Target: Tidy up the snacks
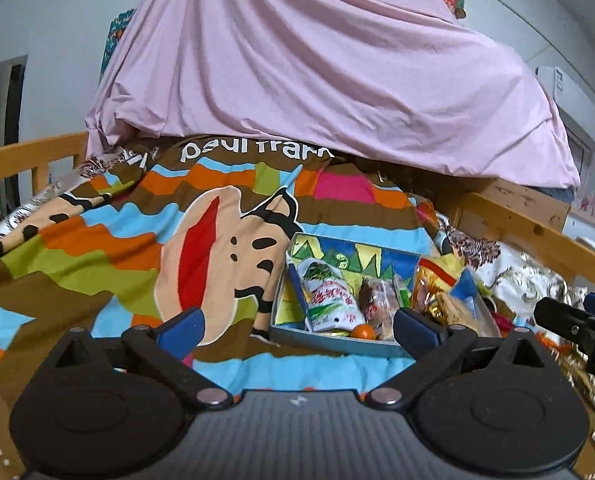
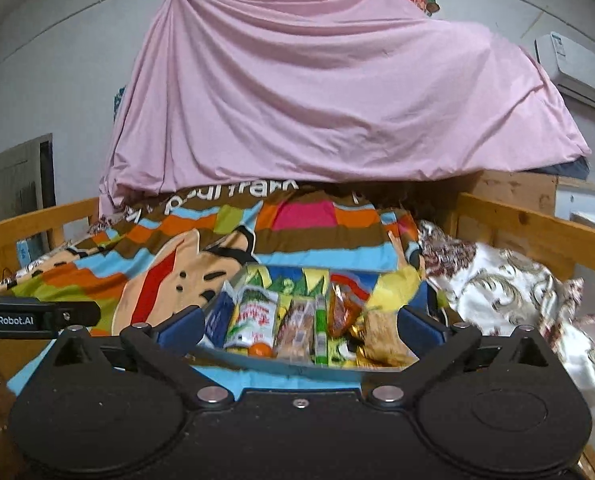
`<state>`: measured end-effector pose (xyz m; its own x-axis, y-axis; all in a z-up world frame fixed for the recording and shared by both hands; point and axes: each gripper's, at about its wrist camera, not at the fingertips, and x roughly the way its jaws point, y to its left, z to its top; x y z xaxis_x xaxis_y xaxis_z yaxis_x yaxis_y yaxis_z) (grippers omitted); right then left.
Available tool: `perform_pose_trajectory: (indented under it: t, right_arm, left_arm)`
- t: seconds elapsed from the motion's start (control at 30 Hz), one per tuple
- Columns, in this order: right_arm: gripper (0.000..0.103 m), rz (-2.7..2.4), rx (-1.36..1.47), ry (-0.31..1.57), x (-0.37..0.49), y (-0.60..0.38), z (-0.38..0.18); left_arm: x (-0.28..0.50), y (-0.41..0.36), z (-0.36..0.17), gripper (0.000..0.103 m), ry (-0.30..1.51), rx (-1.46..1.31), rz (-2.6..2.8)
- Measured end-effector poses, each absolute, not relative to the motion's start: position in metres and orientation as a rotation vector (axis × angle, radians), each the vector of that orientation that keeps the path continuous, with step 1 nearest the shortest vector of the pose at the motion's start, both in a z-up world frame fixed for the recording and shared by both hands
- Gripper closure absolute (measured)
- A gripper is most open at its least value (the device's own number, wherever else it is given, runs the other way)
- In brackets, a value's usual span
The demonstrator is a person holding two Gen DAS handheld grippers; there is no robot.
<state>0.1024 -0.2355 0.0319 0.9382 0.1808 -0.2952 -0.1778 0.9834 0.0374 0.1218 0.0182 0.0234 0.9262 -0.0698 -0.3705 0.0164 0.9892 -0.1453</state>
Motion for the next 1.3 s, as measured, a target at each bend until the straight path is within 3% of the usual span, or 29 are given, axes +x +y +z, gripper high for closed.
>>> perform_pose_trajectory:
  t: [0.6, 1.3]
  right_arm:
    - [0.001, 0.174, -0.037, 0.395, 0.056, -0.235, 0.018]
    - [0.001, 0.164, -0.034, 0.428, 0.06, -0.235, 0.014]
  left_arm:
    - [0.071, 0.014, 0.016, 0.001, 0.422, -0.069, -0.031]
    - [0.066, 0.004, 0.007, 0.001, 0.464, -0.016, -0.041]
